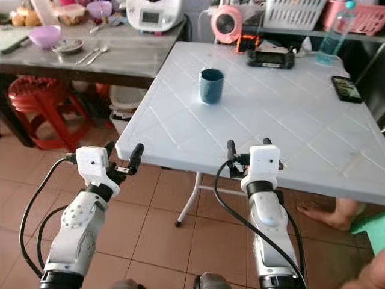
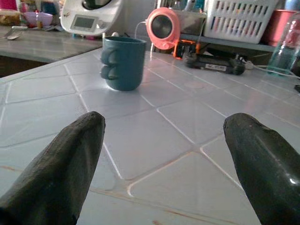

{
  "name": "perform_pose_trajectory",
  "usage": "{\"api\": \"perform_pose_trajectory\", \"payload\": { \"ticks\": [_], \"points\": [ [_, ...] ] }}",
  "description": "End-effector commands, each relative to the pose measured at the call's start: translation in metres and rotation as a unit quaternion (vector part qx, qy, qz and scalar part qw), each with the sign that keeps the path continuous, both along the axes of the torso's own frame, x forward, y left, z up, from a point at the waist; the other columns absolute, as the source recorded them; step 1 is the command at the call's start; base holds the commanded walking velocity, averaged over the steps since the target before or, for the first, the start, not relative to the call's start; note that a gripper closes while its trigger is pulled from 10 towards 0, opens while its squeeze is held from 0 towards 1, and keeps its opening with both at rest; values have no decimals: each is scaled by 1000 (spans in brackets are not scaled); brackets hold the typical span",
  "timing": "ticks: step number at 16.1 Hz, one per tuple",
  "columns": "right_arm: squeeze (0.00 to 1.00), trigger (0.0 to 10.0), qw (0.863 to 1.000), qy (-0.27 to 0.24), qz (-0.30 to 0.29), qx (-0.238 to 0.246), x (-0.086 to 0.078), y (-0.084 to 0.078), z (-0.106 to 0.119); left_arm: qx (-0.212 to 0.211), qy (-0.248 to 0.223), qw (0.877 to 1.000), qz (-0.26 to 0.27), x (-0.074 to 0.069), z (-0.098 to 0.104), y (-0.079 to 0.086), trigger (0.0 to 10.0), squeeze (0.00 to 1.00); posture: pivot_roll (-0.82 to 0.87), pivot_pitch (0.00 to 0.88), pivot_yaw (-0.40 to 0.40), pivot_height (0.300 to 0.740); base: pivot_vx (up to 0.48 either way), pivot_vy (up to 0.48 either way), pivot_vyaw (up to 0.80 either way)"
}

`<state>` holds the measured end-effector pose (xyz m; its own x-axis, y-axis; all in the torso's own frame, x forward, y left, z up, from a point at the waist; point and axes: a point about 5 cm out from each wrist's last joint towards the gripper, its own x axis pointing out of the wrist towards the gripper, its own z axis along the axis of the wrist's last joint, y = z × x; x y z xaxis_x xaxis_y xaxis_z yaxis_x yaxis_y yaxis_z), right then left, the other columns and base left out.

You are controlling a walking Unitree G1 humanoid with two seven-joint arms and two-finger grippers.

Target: Setting the table

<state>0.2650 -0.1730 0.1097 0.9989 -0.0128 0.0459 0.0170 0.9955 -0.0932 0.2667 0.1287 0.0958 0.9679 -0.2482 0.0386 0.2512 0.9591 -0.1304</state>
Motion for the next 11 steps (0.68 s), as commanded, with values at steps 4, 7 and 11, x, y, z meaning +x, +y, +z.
{"api": "perform_pose_trajectory", "payload": {
  "ticks": [4, 7, 11],
  "points": [
    [0, 10000, 1000, -4, -2, 3, 1, 1, 3, 1, -14, 1000, -6, 1, 6, 0, 10000, 0, -49, 0, 19, 740, 325, 0, -659],
    [0, 10000, 1000, -5, 1, 3, 1, 2, 3, 3, -12, 1000, -4, 1, 6, 1, 10000, 0, -49, 0, 21, 740, 320, 0, 0],
    [0, 10000, 1000, -5, 1, 2, 1, 3, 3, -1, -8, 1000, -6, 1, 5, 0, 10000, 0, -48, 0, 21, 740, 70, 0, 0]
  ]
}}
